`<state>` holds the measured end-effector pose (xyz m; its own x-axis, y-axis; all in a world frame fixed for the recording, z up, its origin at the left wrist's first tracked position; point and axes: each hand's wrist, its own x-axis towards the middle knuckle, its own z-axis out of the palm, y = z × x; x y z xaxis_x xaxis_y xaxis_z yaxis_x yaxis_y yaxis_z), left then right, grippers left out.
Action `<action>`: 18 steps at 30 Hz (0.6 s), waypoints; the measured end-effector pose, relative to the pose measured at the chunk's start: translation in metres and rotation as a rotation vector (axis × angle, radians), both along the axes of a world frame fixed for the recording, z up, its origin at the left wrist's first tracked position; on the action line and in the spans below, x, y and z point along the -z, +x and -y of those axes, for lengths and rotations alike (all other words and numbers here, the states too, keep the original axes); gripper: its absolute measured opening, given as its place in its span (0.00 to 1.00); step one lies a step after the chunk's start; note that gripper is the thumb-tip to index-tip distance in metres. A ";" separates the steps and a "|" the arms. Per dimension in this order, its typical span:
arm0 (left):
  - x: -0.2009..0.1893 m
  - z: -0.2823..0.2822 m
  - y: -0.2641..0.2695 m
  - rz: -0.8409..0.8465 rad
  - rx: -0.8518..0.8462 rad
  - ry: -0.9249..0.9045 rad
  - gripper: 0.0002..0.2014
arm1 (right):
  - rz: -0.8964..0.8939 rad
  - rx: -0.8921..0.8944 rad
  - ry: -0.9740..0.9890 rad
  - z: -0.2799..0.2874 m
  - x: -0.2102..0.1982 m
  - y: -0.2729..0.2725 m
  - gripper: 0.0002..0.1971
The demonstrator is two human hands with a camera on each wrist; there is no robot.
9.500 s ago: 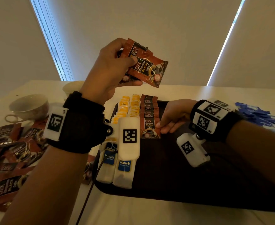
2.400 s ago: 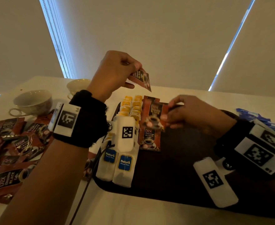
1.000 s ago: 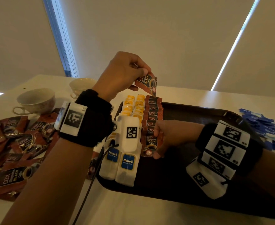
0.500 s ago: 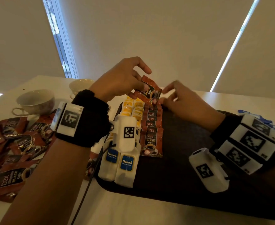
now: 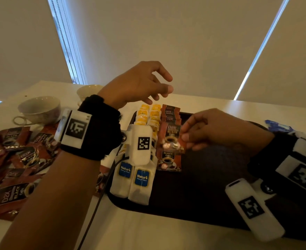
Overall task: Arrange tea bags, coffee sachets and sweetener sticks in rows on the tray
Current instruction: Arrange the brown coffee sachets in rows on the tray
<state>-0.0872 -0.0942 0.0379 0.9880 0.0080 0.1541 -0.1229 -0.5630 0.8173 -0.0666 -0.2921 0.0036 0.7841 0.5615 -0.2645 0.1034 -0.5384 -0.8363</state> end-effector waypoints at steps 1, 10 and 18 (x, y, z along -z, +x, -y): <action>0.000 0.000 0.000 0.007 -0.010 0.000 0.15 | -0.031 -0.030 -0.068 0.002 0.002 0.000 0.06; 0.001 0.001 -0.001 0.009 0.005 0.049 0.16 | -0.141 -0.152 -0.323 -0.012 0.025 0.003 0.05; 0.001 -0.005 -0.001 0.019 -0.008 0.062 0.16 | -0.010 -0.230 -0.448 -0.025 0.024 -0.004 0.05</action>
